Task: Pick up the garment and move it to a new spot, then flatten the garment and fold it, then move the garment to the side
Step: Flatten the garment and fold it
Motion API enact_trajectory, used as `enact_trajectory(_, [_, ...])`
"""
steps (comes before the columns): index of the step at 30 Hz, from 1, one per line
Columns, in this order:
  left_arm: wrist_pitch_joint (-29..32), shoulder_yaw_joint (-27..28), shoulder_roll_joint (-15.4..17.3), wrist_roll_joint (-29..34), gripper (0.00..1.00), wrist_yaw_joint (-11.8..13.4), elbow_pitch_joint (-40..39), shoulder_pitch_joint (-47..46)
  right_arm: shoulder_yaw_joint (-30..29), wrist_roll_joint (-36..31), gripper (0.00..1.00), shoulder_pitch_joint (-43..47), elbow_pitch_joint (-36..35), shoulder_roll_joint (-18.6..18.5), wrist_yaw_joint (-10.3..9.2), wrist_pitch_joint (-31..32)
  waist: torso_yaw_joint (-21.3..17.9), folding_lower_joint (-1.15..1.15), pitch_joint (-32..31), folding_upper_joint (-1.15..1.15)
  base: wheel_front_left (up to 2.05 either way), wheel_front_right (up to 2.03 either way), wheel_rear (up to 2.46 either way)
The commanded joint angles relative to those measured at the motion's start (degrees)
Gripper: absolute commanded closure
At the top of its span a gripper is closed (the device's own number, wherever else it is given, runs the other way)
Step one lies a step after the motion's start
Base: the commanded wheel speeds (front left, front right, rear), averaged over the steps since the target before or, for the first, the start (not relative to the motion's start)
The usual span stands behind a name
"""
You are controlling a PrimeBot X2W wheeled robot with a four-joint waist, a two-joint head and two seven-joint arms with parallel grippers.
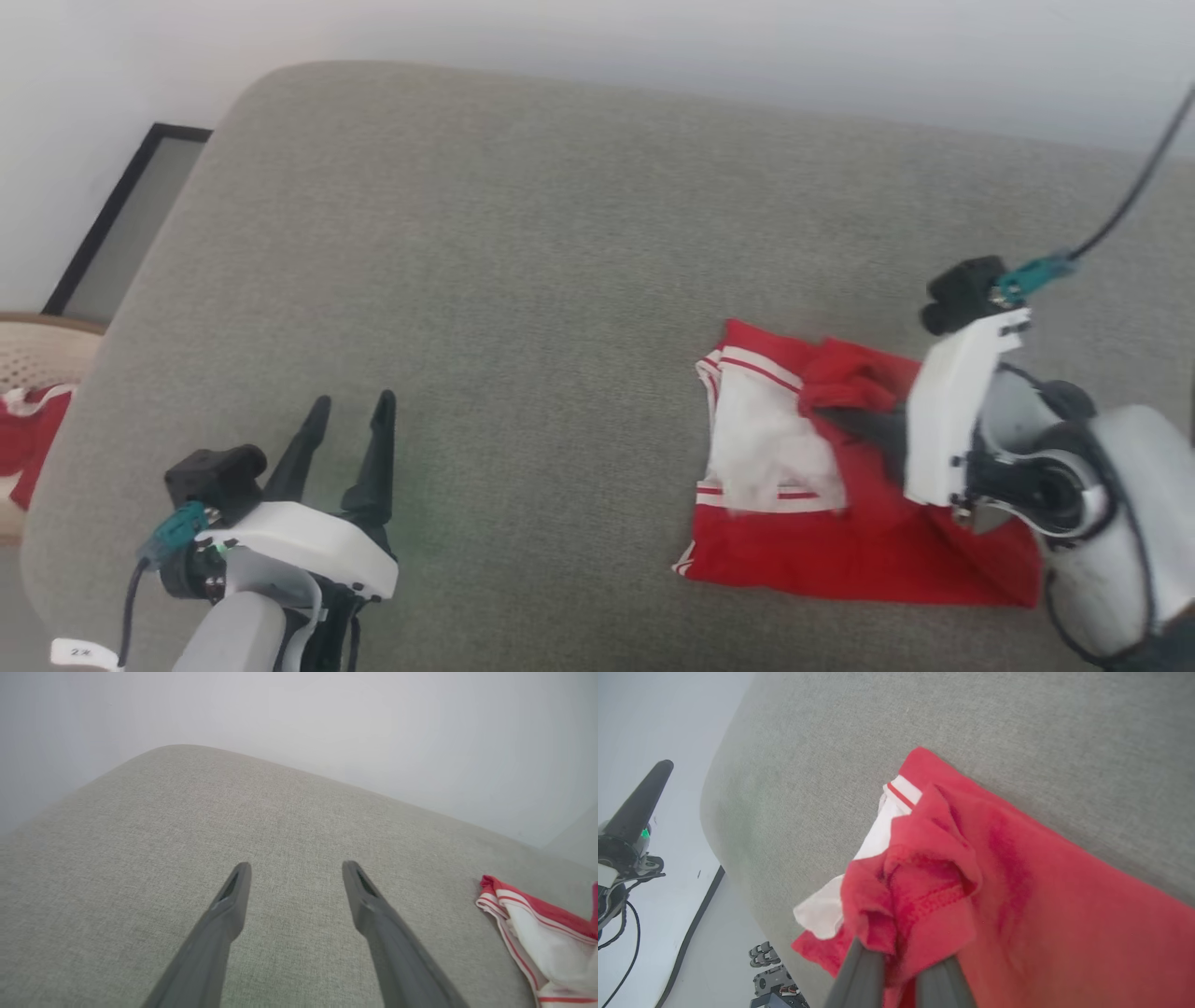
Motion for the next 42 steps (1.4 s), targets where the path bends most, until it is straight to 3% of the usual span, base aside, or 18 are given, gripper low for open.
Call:
enact_trajectory(1, [-0.2,-0.1,-0.3,0.3,0.0,-0.2,0.2,-0.8,0.3,-0.2,1.0,-0.5,0.4,0.3,-0.01,-0.4,0.5,0.0,0.1,0.0,0.0,0.0,0.0])
enact_trajectory(3, [-0.2,-0.3,-0.4,0.2,0.0,-0.3,0.6,-1.2,1.6,-0.4,1.0,-1.5,1.7,1.0,-0.01,-1.1,1.0,0.0,0.2,0.0,0.0,0.0,0.0])
enact_trajectory(5, [-0.3,-0.4,-0.6,0.3,0.0,-0.5,1.0,-1.4,2.4,-0.6,0.69,-2.3,3.0,1.5,-0.01,-1.7,1.3,0.0,0.3,0.0,0.0,0.0,0.0])
enact_trajectory(7, [-0.3,-0.4,-0.7,0.3,0.0,-0.6,1.5,-1.5,3.2,-0.2,0.0,-2.9,4.1,1.7,-0.01,-1.9,1.4,0.0,0.3,0.0,0.0,0.0,0.0])
enact_trajectory(14, [-0.6,1.2,-0.3,0.3,0.0,-0.5,2.0,-0.6,4.6,2.4,0.0,-4.0,0.3,-0.6,-0.01,-2.6,-0.7,0.0,0.1,0.0,0.0,0.0,0.0])
enact_trajectory(24, [-0.8,3.0,1.0,0.9,0.0,-0.6,1.3,0.4,-1.7,0.8,0.0,0.2,-3.4,-7.9,-0.01,-9.3,-5.9,0.0,-0.6,0.0,0.0,0.0,0.0])
enact_trajectory(34, [-0.7,5.1,2.9,1.3,0.0,-0.5,0.4,2.5,-7.7,-0.7,0.0,7.7,-2.6,-11.1,-0.01,-26.8,-11.6,0.0,-2.2,0.0,0.0,0.0,0.0])
enact_trajectory(42, [-0.7,6.6,4.0,1.8,0.0,-0.7,-0.3,4.4,-6.5,-5.7,0.0,11.9,-0.4,-13.7,-0.01,-41.4,-14.3,0.0,-3.8,0.0,0.0,0.0,0.0])
